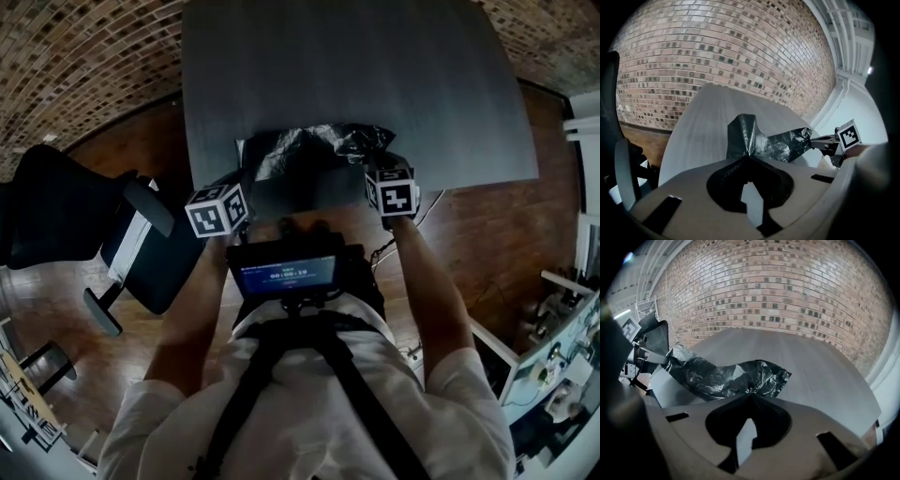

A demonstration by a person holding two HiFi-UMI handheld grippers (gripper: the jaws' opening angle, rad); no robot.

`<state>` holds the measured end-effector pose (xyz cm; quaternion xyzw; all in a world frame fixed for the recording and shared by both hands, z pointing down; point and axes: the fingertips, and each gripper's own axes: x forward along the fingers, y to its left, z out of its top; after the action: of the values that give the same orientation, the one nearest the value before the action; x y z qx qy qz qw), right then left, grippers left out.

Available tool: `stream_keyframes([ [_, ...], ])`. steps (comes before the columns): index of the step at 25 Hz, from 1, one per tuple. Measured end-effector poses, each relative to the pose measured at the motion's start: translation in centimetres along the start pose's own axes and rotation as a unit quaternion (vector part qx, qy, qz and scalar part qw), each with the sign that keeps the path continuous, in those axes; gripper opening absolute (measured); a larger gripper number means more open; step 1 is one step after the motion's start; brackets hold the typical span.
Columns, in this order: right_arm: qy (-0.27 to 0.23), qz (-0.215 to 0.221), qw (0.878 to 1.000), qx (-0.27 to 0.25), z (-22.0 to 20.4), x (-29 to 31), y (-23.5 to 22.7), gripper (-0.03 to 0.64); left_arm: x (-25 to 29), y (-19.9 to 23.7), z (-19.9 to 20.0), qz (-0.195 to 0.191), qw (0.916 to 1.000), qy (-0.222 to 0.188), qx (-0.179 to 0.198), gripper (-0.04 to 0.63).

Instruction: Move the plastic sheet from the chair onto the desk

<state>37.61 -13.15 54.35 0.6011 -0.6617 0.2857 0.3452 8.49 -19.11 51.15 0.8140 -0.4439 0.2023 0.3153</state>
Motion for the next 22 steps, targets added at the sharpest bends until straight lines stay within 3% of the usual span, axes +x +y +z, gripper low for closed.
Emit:
stream_keyframes([
  [10,0.044,-0.024,0.999,-0.004,-1.1,2.0,-6.1,0.002,3.4,-1.6,1.0,0.046,0.9982,0.012,0.037,0.002],
  [16,0.065,-0.03,0.997,-0.006,-1.4,3.9,-9.1,0.002,5.6,-2.1,0.4,0.068,0.9956,0.045,0.046,0.145],
  [22,0.045,-0.028,0.999,-0.005,0.2,4.7,-9.6,0.002,6.4,-0.2,-0.5,0.088,0.9927,0.068,0.047,0.173],
])
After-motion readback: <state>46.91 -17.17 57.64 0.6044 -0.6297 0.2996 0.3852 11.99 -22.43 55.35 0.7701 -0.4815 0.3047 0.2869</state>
